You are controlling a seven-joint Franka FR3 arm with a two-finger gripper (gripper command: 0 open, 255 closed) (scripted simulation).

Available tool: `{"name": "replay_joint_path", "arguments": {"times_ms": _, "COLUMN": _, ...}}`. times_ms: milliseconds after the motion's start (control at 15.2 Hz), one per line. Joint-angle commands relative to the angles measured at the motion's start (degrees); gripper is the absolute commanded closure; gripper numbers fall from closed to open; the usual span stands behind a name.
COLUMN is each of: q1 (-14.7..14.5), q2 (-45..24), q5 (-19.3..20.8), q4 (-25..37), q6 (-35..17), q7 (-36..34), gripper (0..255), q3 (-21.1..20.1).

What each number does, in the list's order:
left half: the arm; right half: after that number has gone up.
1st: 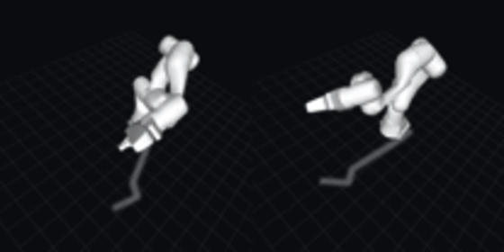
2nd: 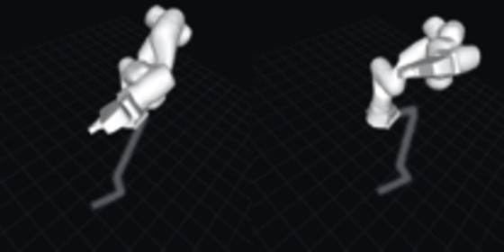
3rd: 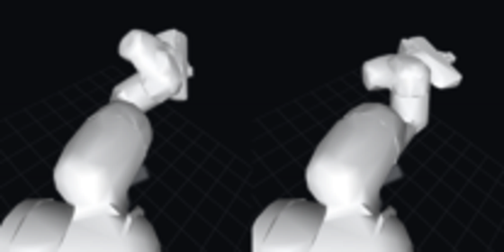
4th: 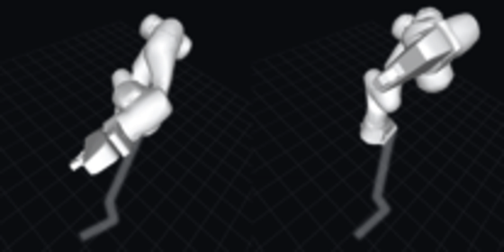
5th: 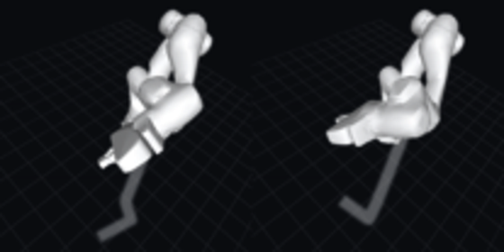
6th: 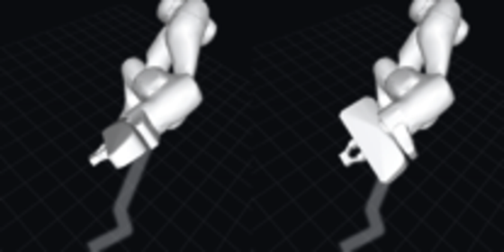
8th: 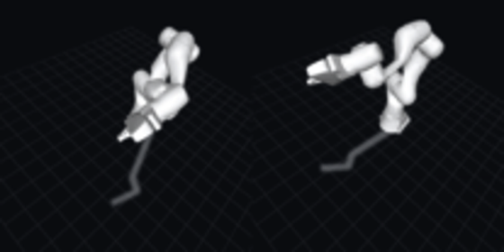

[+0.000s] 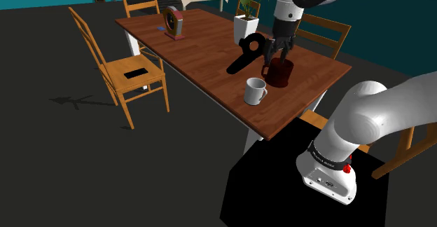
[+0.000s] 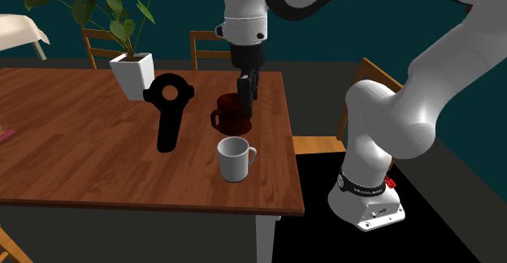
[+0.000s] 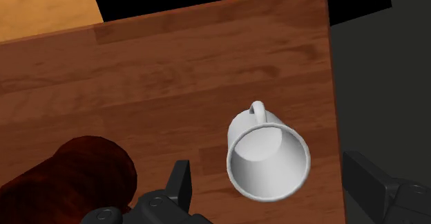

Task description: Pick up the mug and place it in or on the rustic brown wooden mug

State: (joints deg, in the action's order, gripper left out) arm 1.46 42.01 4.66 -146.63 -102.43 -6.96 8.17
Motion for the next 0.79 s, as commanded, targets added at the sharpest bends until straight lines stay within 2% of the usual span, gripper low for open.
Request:
{"name": "replay_joint_path", "arguments": {"times_ms": 0, "q1": 0.11, "q2": -2.32, "q5": 0.05, "q4": -1.86, "q6": -4.93, "q7": 0.84, "gripper": 0, "q3": 1.29}}
{"name": "replay_joint_path", "arguments": {"times_ms": 462, "q1": 0.06, "q2": -12.88, "q5": -0.72, "q4": -7.07, "q6": -22.45, "q7": 5.21, "gripper": 0, "q3": 6.56}}
{"name": "replay_joint_path", "arguments": {"times_ms": 726, "q1": -0.18, "q2": -14.88, "q5": -0.90, "q4": -8.91, "q6": -26.27, "q7": 5.43, "gripper": 0, "q3": 6.91}}
